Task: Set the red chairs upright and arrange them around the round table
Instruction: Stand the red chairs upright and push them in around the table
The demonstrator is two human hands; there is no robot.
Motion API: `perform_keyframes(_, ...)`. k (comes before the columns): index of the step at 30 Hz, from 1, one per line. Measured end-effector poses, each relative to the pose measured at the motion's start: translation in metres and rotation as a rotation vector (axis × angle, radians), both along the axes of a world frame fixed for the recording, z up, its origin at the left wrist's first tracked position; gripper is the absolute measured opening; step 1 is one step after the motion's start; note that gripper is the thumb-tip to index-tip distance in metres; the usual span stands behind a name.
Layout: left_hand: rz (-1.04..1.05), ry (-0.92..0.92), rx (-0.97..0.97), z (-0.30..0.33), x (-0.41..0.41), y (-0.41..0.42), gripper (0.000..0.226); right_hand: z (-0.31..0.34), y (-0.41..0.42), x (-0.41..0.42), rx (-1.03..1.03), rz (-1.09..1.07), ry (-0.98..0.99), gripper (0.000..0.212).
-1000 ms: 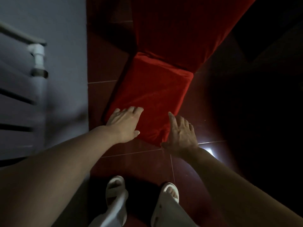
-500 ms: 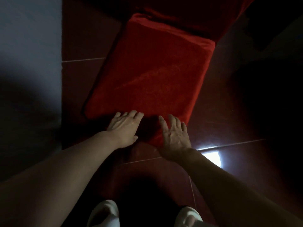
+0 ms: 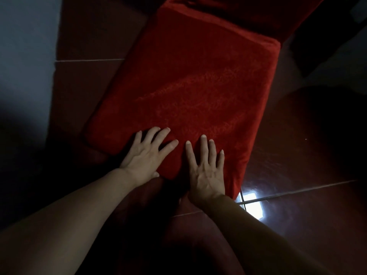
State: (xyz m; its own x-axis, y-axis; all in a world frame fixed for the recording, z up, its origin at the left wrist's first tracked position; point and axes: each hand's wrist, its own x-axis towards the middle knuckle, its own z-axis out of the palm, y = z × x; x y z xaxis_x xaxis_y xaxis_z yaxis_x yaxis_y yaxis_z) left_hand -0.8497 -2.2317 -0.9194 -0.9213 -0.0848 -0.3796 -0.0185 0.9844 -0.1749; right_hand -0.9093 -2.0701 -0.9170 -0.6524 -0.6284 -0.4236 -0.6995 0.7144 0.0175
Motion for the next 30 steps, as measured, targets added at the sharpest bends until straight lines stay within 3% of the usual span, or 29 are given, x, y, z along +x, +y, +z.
perform_keyframes(5, -0.042, 0.063, -0.020, -0.012, -0.001, 0.000, 0.107, -0.026, -0.006, 0.011, -0.120, -0.046, 0.204, 0.092)
perform_keyframes(11, -0.080, 0.205, 0.049, -0.023, 0.003, 0.007, 0.102, -0.041, -0.010, 0.014, -0.108, -0.093, 0.280, 0.083)
perform_keyframes(15, -0.135, 0.281, 0.219, -0.019, 0.000, -0.011, 0.087, -0.042, -0.008, 0.014, -0.107, -0.053, 0.274, 0.080)
perform_keyframes(22, -0.049, 0.402, 0.422, -0.028, 0.017, 0.001, 0.043, -0.047, -0.010, 0.014, -0.099, -0.054, 0.328, 0.090)
perform_keyframes(30, -0.003, 0.407, 0.505, -0.020, 0.011, 0.000, 0.047, -0.052, -0.004, 0.018, -0.213, -0.054, 0.388, 0.085)
